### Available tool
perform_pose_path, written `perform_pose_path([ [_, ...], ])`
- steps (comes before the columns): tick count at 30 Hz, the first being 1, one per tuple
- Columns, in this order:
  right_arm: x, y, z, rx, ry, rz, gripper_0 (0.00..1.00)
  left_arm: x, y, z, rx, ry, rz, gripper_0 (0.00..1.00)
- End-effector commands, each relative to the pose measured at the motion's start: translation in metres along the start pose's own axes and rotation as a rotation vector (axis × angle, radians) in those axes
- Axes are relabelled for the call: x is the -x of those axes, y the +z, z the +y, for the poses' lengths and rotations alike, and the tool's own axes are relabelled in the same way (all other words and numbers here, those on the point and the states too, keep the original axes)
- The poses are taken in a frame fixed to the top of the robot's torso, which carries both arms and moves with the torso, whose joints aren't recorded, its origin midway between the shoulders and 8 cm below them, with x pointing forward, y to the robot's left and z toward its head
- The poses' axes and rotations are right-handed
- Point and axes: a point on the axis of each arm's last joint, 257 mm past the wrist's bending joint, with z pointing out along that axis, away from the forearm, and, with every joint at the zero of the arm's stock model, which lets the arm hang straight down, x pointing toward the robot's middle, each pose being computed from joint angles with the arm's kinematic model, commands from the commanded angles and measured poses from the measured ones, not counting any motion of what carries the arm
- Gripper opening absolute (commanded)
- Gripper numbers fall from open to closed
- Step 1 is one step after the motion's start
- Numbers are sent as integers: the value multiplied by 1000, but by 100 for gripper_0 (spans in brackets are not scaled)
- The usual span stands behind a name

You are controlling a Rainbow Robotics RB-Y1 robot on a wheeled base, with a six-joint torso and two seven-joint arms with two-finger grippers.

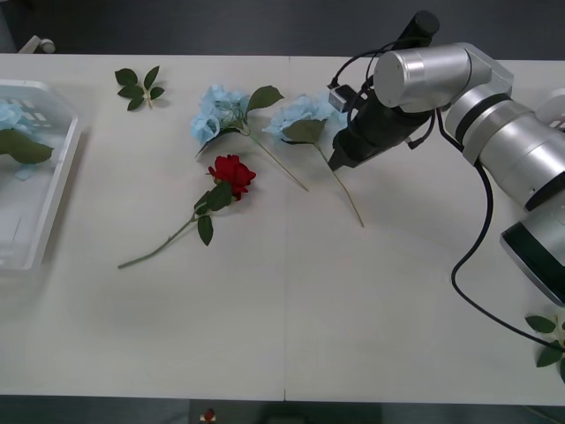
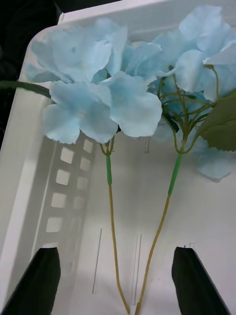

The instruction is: Put the red flowers into the right box and the blue flowers into the left box

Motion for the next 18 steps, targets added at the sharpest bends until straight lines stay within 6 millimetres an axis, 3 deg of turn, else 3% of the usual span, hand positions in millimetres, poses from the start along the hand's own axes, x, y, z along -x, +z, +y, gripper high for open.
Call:
perform_pose_path([
  [1, 28, -7, 4, -10, -41, -63, 86, 26, -31, -11, -116, 21, 9, 89],
  [4, 33, -4, 6, -14, -44, -82, 86, 34, -56, -52, -273, 78, 40, 96],
  [7, 39, 3, 9, -21, -49, -112, 86, 50, -84, -117, -456, 178, 29, 96],
  [8, 41, 4, 10, -23, -51, -119, 86, 54, -89, -130, -489, 197, 22, 96],
  [9, 44, 6, 12, -26, -53, -132, 86, 59, -100, -164, -569, 235, 9, 97],
  [10, 45, 8, 13, -25, -53, -138, 86, 61, -104, -177, -599, 246, 1, 96],
  [12, 50, 13, 15, -32, -53, -162, 86, 68, -119, -231, -722, 266, -14, 96],
  [15, 53, 17, 18, -32, -56, -178, 86, 68, -122, -292, -802, 302, 3, 96],
  [16, 53, 17, 18, -34, -57, -179, 86, 67, -120, -304, -812, 312, 5, 96],
  [18, 53, 18, 20, -33, -65, -179, 86, 60, -110, -347, -830, 345, 5, 96],
])
